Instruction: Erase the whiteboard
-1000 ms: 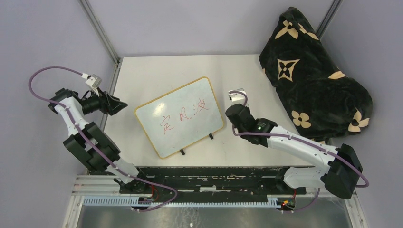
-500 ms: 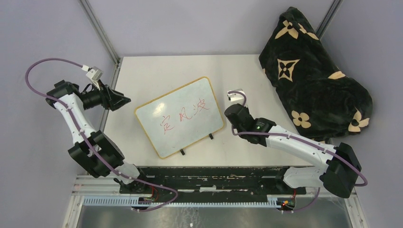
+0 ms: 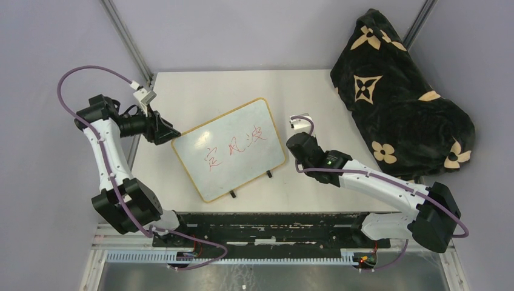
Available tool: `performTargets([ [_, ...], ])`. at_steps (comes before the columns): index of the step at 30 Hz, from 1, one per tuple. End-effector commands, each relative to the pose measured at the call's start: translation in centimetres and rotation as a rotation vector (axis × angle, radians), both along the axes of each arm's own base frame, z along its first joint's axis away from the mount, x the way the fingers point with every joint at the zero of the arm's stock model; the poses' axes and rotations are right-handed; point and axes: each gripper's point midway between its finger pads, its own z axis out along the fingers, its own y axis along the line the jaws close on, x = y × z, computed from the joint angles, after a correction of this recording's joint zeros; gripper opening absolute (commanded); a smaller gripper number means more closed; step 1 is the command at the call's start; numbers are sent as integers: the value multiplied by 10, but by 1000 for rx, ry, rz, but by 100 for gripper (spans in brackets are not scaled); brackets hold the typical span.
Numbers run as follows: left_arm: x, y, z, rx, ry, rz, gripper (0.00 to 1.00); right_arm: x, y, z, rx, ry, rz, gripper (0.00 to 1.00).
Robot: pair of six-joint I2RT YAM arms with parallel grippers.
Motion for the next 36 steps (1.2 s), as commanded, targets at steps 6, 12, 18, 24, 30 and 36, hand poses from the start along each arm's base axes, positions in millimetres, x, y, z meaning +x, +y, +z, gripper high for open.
performTargets([
  [6,0,-8,-12,58,68,-43,64,4,10,22,70,-40,6,1],
  [12,-1,-12,-25,61,97,-72,62,5,11,21,65,-35,9,1],
  [18,-3,-16,-38,51,137,-93,61,6,12,17,57,-28,10,1],
  [24,-10,-27,-50,38,171,-135,54,7,15,15,49,-20,15,1],
  [30,-10,-35,-54,18,189,-163,41,7,17,12,48,-9,20,1],
  [36,-7,-37,-56,14,195,-174,29,9,21,9,34,4,26,0],
])
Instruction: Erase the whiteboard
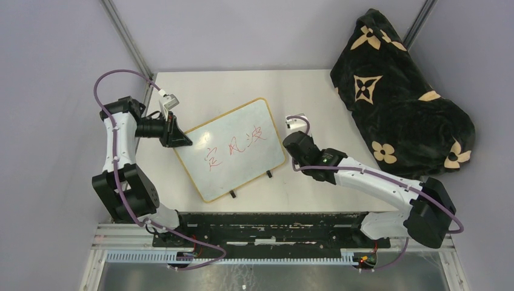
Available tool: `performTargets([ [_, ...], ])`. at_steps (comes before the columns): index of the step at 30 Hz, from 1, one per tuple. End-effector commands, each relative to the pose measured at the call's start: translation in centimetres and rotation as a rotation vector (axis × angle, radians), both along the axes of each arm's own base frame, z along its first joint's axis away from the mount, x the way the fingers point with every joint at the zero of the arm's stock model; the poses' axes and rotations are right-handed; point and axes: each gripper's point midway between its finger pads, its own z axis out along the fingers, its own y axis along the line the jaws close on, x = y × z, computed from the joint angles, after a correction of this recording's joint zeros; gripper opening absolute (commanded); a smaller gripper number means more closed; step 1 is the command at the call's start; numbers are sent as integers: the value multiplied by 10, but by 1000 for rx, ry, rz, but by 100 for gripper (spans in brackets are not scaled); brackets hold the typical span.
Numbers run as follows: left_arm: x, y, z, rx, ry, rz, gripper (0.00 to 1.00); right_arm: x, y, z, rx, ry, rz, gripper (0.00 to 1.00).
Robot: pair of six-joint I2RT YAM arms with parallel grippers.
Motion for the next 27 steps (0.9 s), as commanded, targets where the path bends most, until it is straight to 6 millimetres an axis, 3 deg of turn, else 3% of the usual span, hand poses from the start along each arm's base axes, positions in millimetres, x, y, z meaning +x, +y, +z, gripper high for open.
performTargets([
  [1,3,-4,3,-14,-27,-20,28,9,13,18,42,-31,3,1],
  [9,2,-2,3,10,-32,-23,19,14,18,21,43,-45,7,1],
  [14,0,0,2,28,-35,-25,9,32,28,36,45,-121,9,1],
  [17,0,0,1,28,-31,-26,3,48,43,46,45,-176,37,1],
  [21,1,1,-2,28,-28,-33,3,61,79,53,104,-238,164,1],
  [27,2,1,-6,25,-25,-39,3,73,102,75,128,-293,237,1],
])
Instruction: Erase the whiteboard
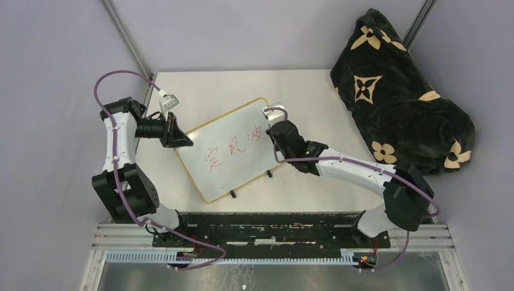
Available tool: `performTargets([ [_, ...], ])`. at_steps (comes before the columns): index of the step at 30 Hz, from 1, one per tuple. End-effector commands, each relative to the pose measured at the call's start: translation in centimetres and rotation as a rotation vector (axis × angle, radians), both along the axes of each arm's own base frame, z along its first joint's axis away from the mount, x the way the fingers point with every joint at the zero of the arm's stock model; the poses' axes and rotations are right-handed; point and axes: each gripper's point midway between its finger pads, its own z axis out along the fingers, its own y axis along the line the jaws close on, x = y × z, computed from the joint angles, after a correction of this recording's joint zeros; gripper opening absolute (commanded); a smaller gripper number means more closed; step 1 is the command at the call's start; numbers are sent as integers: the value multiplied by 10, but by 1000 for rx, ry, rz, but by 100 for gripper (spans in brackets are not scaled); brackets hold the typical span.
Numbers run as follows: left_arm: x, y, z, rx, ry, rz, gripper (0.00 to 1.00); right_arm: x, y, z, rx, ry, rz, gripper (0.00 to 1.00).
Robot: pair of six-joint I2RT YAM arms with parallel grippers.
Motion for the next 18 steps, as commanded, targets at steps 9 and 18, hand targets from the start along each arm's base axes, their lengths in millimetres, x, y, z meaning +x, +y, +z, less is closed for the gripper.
performTargets([
  [9,4,7,-9,70,-54,-39,3,39,55,75,95,-170,109,1],
  [18,4,8,-13,79,-52,-48,3,42,66,59,96,-148,126,1],
])
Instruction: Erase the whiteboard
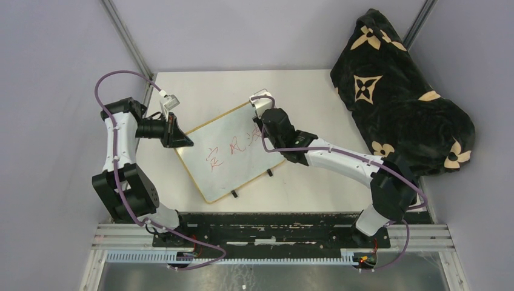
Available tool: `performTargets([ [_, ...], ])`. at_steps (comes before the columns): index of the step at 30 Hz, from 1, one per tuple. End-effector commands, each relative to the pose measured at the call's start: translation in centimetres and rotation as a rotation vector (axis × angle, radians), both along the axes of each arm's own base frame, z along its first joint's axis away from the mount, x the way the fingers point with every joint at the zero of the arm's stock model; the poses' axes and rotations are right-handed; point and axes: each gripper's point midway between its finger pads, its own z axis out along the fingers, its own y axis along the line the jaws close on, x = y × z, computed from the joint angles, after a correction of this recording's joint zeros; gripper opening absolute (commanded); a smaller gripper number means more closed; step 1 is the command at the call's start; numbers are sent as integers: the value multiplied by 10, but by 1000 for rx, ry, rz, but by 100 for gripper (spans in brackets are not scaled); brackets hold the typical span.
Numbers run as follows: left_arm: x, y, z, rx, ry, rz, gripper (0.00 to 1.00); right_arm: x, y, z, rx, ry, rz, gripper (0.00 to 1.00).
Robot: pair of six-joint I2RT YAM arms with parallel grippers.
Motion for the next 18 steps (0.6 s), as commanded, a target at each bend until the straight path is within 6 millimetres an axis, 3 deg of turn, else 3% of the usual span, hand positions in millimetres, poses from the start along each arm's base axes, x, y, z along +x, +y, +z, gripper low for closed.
performTargets([
  [1,5,9,-12,79,-53,-45,3,5,14,11,49,-17,34,1],
  [18,5,10,-12,86,-61,-48,3,-36,57,-7,118,0,157,1],
])
